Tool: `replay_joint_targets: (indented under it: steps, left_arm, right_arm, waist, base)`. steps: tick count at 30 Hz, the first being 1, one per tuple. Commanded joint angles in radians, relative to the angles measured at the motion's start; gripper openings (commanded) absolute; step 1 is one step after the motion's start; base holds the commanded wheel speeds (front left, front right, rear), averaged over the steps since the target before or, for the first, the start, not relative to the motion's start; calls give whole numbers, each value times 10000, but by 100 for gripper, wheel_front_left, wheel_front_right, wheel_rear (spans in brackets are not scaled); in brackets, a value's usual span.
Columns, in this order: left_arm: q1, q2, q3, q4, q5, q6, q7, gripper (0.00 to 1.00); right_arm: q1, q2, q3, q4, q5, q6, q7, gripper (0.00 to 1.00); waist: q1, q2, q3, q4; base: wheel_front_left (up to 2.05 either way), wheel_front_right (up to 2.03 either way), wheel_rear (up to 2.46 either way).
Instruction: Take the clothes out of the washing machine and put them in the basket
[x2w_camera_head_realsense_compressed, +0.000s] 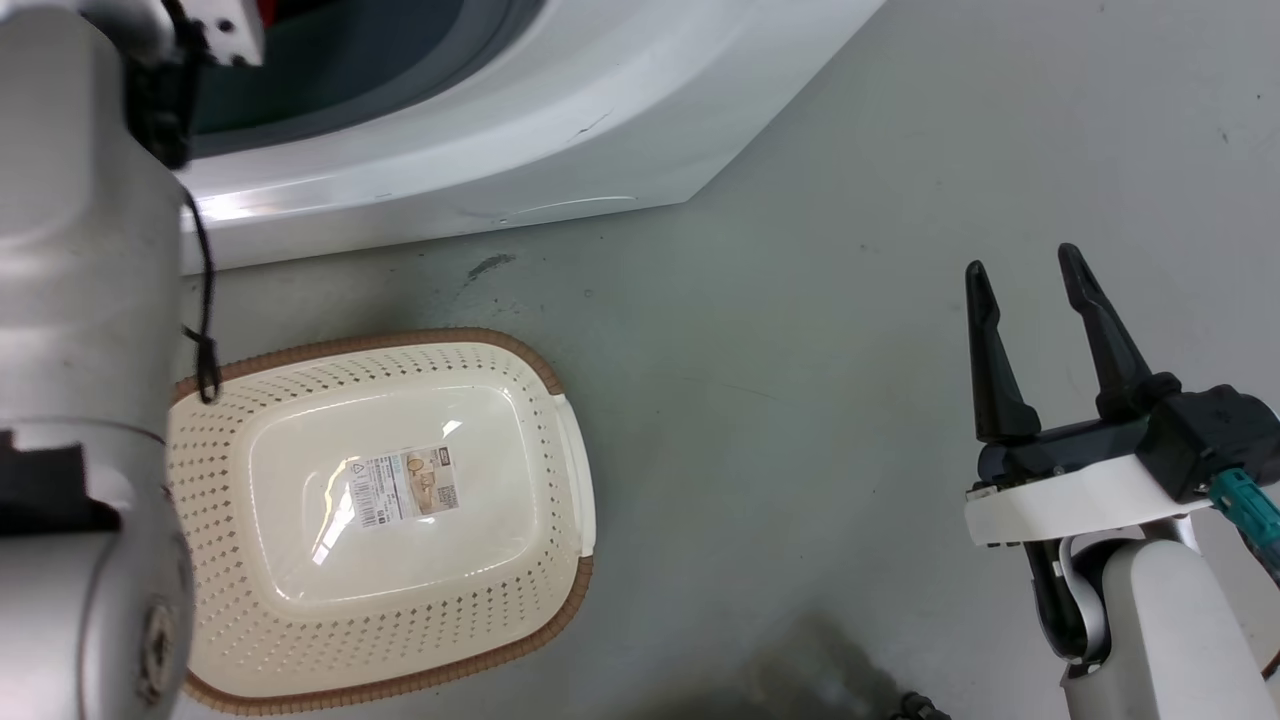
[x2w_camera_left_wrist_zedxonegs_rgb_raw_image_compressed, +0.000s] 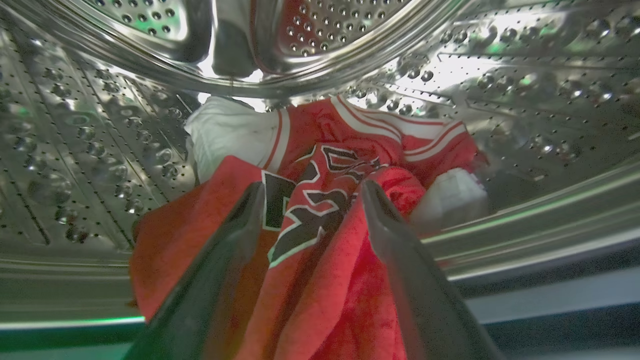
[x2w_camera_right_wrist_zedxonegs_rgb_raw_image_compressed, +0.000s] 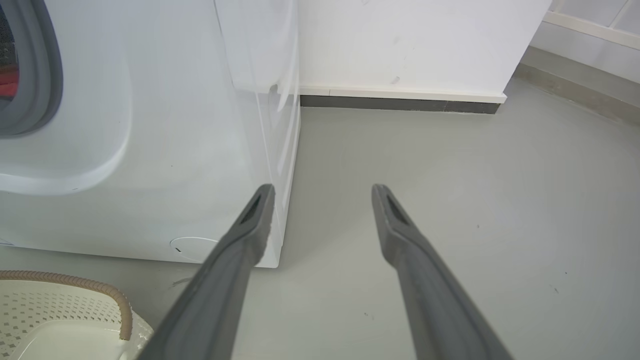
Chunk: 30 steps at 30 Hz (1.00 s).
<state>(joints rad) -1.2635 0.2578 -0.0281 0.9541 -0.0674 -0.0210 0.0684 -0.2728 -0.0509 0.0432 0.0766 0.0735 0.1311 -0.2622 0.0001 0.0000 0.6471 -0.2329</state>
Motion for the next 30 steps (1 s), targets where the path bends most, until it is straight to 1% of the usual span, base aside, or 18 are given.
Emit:
replay_joint_targets:
  steps: [1,5,6,10,15,19,20,21,22,23,25,30]
  left_arm:
    - [-414,203,-69,294,5,-126,624,100]
    - [-1036,415,-163,875,4,-201,2108,100]
    - [-1036,415,-163,875,4,-201,2108,100]
    - [-1359,605,-231,1340,-2,-175,3365,100]
    - [-1483,672,-391,1748,18,-132,4589,100]
    - [-1414,674,-379,2061,-88,22,5496,100]
    - [-1405,667,-371,2097,-118,42,5645,64]
    - [-1411,676,-375,2071,-131,71,5698,15]
    - [-1389,693,-378,2092,-139,108,5828,0]
    - [-1363,717,-369,2065,-157,141,5861,0]
    - [-1305,792,-389,1826,-140,270,5568,0]
    - [-1150,828,-374,1078,-179,604,4249,0]
  right_arm:
    - [-173,11,75,33,90,-7,-37,100]
    - [-237,11,247,74,274,-7,-37,100]
    - [-237,11,247,74,274,-7,-37,100]
    - [-289,11,323,116,375,-7,-38,100]
    - [-360,13,394,165,514,-7,-38,100]
    - [-410,11,448,205,581,-7,-39,100]
    - [-414,11,463,218,620,-7,-39,100]
    - [-434,11,479,225,654,-7,-39,100]
    - [-459,11,492,228,673,-7,-37,100]
    - [-480,11,504,232,677,-7,-39,100]
    - [-510,11,522,250,742,-7,-39,100]
    - [-527,11,468,331,771,-7,-37,100]
  waist:
    - [-1,0,25,-70]
    - [-1,0,108,-234]
    - [-1,0,108,-234]
    - [-1,0,209,-373]
    - [-1,0,286,-483]
    - [-1,0,348,-541]
    - [-1,0,357,-555]
    - [-1,0,368,-568]
    - [-1,0,373,-580]
    - [-1,0,376,-589]
    - [-1,0,383,-601]
    - [-1,0,303,-580]
  base:
    - [0,0,0]
    - [0,0,0]
    - [0,0,0]
    - [0,0,0]
    - [0,0,0]
    - [0,0,0]
    - [0,0,0]
    - [0,0,0]
    - [0,0,0]
    - [0,0,0]
    - [0,0,0]
    - [0,0,0]
